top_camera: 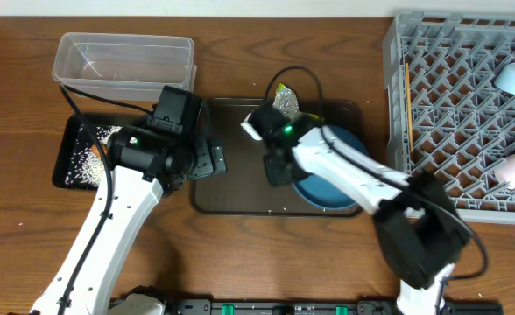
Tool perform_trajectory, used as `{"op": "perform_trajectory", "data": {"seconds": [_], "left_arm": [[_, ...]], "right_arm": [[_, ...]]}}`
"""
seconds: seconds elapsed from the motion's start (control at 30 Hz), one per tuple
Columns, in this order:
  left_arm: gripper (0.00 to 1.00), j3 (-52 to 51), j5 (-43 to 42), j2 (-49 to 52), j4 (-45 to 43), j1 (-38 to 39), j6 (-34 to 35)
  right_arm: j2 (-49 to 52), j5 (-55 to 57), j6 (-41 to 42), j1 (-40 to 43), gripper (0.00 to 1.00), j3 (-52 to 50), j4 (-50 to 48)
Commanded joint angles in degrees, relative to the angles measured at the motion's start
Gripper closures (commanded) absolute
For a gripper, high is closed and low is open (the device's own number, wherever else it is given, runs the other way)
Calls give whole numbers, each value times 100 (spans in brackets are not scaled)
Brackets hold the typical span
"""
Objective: Sort waste into correct bins and load items into the dishwasher rack
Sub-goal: 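Lift the teal bowl and carry it right into the dish rack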
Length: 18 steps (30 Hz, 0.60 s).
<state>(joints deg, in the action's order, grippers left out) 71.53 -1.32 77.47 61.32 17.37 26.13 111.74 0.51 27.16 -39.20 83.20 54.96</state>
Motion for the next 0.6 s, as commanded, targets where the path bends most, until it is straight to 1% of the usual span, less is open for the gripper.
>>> {"op": "perform_trajectory", "data": {"seconds": [0.0, 0.17, 0.3, 0.43, 0.5, 0.57], "left_arm": [[2, -11, 9, 11, 13, 9, 52], [2, -11, 9, 11, 13, 9, 52], [2, -11, 9, 11, 13, 9, 52], [2, -11, 9, 11, 13, 9, 52], [2, -11, 9, 11, 15, 9, 52], [2, -11, 9, 11, -9, 9, 52]], "right_arm": [[-782, -1016, -291, 424, 99, 291, -61], [-1921, -1733, -575, 1403, 99, 350, -282], [-2656, -2951, -1078, 2710, 99, 350, -568], [-2861, -3888, -1176, 3965, 99, 348, -785], [-2811, -4485, -1421, 4476, 99, 313, -911], [-2706, -4929, -1464, 4865, 99, 245, -1084]]}}
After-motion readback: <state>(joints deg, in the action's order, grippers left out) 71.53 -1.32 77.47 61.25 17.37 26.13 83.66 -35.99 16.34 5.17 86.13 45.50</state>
